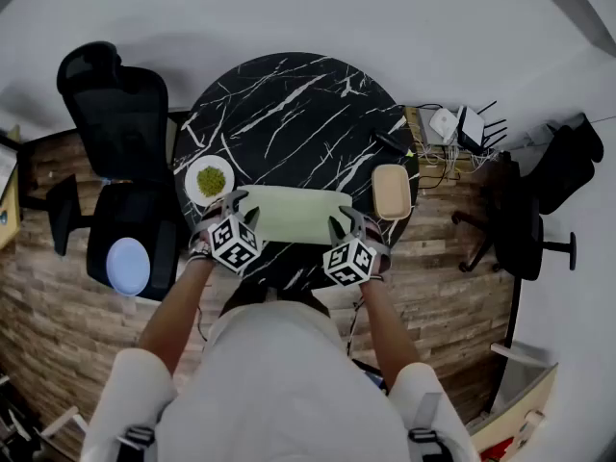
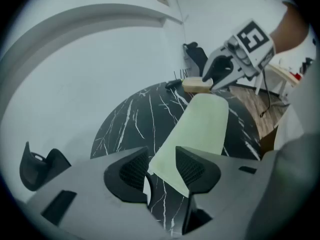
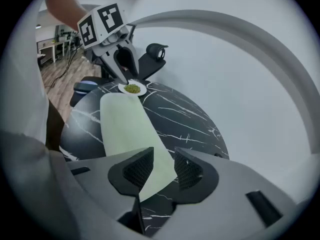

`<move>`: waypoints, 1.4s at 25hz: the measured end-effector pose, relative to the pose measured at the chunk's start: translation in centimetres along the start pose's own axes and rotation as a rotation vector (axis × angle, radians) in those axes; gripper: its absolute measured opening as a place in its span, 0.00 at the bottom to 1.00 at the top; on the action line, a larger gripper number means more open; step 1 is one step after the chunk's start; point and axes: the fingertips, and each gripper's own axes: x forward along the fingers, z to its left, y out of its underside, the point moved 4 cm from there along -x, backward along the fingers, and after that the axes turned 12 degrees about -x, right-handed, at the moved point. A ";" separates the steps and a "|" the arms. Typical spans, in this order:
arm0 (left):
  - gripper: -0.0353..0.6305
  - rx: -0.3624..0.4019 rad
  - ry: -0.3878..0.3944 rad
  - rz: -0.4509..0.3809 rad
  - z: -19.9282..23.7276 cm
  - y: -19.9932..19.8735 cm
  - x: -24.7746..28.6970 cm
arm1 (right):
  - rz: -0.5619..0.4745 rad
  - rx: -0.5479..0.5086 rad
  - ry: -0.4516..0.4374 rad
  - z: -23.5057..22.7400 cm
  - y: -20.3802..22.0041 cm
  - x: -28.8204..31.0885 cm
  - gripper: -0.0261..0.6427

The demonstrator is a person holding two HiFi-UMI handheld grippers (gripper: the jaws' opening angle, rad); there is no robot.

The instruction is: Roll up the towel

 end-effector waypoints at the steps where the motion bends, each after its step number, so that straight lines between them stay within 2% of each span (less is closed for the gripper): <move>1: 0.28 -0.038 0.001 -0.034 0.0 -0.3 -0.9 | -0.019 0.033 0.017 0.0 -0.2 -0.7 0.22; 3: 0.28 -0.106 0.004 -0.118 0.1 -1.2 -3.0 | -0.085 0.097 0.065 -0.6 -1.2 -2.7 0.22; 5: 0.28 -0.184 0.029 -0.229 0.1 -2.7 -5.6 | -0.193 0.177 0.118 -1.9 -3.0 -5.2 0.22; 8: 0.28 -0.357 0.110 -0.436 0.5 -5.1 -9.9 | -0.393 0.339 0.168 -4.2 -6.1 -9.0 0.22; 10: 0.22 -0.463 0.164 -0.571 1.0 -6.5 -12.8 | -0.517 0.420 0.182 -5.6 -7.9 -11.3 0.19; 12: 0.10 -0.517 0.217 -0.679 1.4 -7.7 -15.3 | -0.617 0.458 0.199 -7.0 -9.5 -13.5 0.13; 14: 0.07 -0.511 0.255 -0.744 1.5 -8.7 -17.3 | -0.688 0.479 0.222 -8.3 -10.9 -15.5 0.08; 19: 0.06 -0.450 0.272 -0.808 1.1 -10.4 -20.4 | -0.780 0.504 0.254 -10.4 -12.3 -19.6 0.03; 23: 0.06 -0.433 0.265 -0.835 1.0 -10.8 -21.3 | -0.781 0.492 0.246 -10.0 -12.4 -19.9 0.03; 30: 0.06 -0.429 0.251 -0.789 0.7 -9.9 -20.6 | -0.786 0.530 0.244 -9.1 -12.2 -20.2 0.03; 35: 0.06 -0.436 0.258 -0.804 0.5 -10.3 -20.4 | -0.810 0.576 0.257 -9.8 -12.0 -20.5 0.03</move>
